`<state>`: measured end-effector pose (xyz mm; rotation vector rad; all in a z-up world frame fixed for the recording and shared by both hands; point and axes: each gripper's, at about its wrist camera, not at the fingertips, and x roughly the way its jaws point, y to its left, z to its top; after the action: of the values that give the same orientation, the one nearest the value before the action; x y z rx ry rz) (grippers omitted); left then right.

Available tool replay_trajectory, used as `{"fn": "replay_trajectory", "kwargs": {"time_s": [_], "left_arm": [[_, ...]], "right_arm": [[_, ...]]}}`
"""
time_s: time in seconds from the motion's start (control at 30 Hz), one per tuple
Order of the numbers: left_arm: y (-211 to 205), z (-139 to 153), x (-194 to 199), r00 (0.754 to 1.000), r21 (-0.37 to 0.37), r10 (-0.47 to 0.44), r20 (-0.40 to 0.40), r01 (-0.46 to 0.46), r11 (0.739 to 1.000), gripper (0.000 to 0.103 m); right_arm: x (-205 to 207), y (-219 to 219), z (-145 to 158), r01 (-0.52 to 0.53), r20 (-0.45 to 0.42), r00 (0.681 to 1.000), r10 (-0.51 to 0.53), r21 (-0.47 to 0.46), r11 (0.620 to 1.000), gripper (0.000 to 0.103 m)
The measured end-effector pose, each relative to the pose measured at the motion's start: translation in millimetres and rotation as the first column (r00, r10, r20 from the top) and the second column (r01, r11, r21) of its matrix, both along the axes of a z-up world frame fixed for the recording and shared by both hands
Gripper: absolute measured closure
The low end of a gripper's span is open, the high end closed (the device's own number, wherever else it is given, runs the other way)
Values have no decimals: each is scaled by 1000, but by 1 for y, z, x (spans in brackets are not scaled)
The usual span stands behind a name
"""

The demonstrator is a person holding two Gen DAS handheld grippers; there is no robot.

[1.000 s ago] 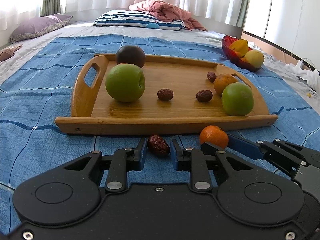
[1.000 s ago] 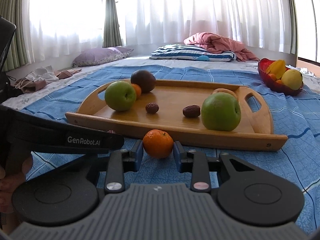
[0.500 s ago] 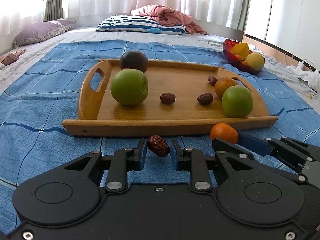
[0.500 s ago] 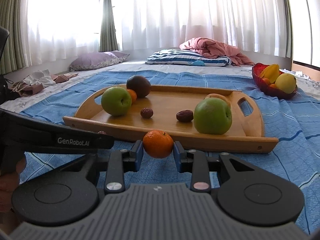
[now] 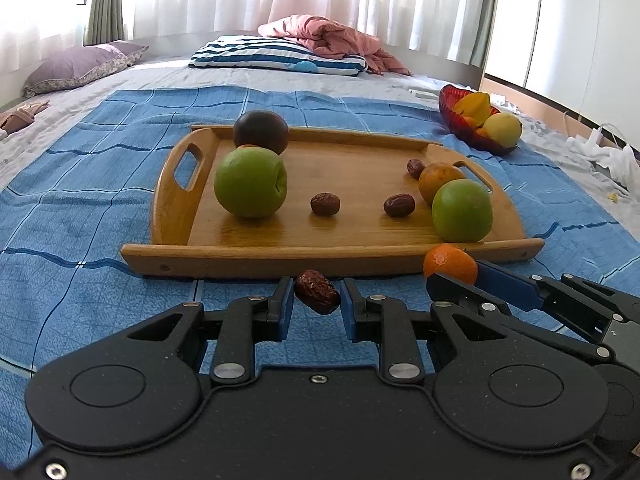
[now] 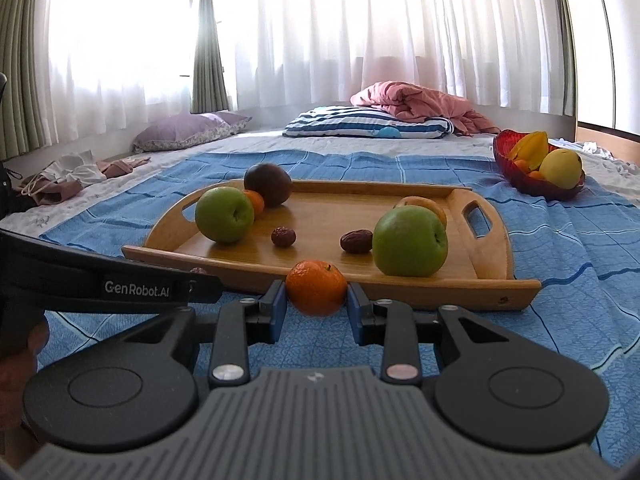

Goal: Organize fruits
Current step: 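Lift and carry the date in the left tool and the orange in the right tool over the tray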

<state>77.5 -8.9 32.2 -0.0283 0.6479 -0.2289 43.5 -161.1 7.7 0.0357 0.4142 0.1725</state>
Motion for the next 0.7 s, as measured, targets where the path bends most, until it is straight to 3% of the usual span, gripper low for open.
{"fn": "replay_trajectory", "kwargs": {"time_s": [0.7], "left_arm": [[-6, 17, 2, 999, -5, -14, 37, 14, 1000, 79]], "right_arm": [[-3, -10, 16, 19, 53, 998, -20, 8, 1000, 66]]}}
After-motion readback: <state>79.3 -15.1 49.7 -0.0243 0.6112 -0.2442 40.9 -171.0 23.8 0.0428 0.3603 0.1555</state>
